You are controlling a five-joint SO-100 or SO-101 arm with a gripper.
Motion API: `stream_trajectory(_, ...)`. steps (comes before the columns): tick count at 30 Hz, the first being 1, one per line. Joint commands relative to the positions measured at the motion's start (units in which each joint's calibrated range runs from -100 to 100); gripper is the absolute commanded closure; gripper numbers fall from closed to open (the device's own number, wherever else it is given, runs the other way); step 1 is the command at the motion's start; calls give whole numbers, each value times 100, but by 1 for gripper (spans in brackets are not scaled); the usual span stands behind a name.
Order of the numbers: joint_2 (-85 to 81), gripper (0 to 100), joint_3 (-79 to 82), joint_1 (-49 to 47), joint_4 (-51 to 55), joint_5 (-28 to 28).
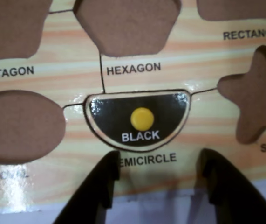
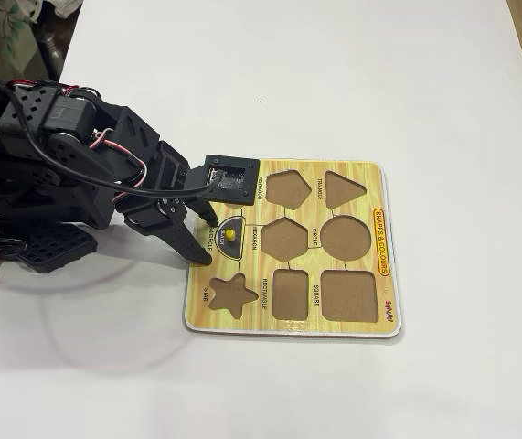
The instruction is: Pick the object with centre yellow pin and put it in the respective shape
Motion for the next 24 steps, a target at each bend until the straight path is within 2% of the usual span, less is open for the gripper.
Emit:
stream_trajectory(1, -33, 80, 54, 7, 72, -9)
stream_trajectory(8, -1280, 80, 54, 7, 80, 1)
stream_trajectory(16, -1749, 80, 36, -3, 98, 54)
stream_trajectory(24, -1757, 80, 36, -3, 1861, 1)
